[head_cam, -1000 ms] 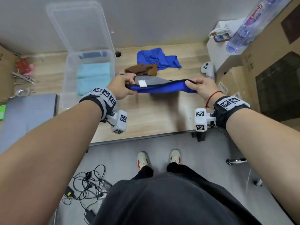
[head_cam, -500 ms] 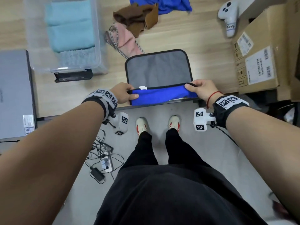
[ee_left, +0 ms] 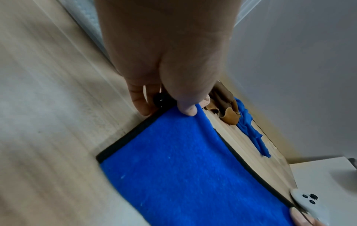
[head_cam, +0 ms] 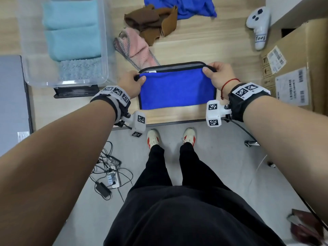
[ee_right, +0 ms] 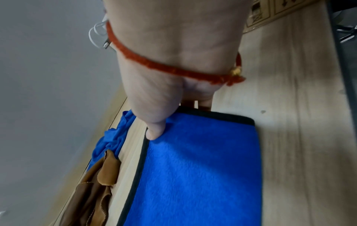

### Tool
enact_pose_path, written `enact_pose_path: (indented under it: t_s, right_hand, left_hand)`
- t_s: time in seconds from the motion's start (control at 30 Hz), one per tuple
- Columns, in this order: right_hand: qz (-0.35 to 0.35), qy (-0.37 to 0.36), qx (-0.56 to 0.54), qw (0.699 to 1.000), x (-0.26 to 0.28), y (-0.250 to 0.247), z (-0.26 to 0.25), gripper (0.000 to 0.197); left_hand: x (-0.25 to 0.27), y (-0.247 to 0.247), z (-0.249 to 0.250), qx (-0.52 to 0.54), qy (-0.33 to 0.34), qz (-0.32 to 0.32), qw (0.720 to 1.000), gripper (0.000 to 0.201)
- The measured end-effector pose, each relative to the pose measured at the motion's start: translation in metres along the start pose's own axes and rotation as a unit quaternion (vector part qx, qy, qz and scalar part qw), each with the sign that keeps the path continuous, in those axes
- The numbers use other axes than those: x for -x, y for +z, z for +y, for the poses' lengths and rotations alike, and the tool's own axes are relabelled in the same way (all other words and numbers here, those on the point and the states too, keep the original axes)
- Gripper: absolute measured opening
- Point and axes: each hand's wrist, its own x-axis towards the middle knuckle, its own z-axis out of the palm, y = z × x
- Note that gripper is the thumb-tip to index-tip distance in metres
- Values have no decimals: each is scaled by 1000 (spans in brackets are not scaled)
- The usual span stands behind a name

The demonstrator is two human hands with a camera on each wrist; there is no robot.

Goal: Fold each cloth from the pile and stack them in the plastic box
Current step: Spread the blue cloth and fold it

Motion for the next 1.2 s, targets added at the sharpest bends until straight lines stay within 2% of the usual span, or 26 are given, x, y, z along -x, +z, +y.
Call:
enact_pose_path:
  t_s: [0.3,0.4,0.57,0.73,0.8,0.9,0.97,1.07,1.13,1.2]
  right_hand:
    - [7,27,74,997,-39,10,-4,11]
    - [15,37,110,993,-44,11,-1,14]
    - [63,32,184,980,-45,12,-1,30]
    - [93,24,201,975,-36,7,2,44]
    - [93,18,203,975,-30,4,1,50]
    - [82,44,217,972,-21,2,7,61]
    - [64,64,248,965,-15,3,10,62]
    - [29,88,312,946,-9,5,10,49]
    - [22,101,302,948,-5,6,6,43]
    - [22,94,238,966,-7,7,7,40]
  left_hand:
    - [-19,2,8,-32,-52,-20,998,45]
    - [-22,4,8,-50,-62,-35,996,43]
    - [-26,4,11,-65,-63,-32,995,27]
    - [-22,4,15,-66,-90,7,994,44]
    - [-18,3,25,-88,-74,48,992,49]
    - [-9,1,47,-115,8,80,990,46]
    - [-6,7,61,-75,74,40,994,35]
    - [1,31,74,-79,169,-103,977,28]
    - [6,47,73,-116,180,-185,959,36]
    - [10,60,67,-128,177,-199,955,43]
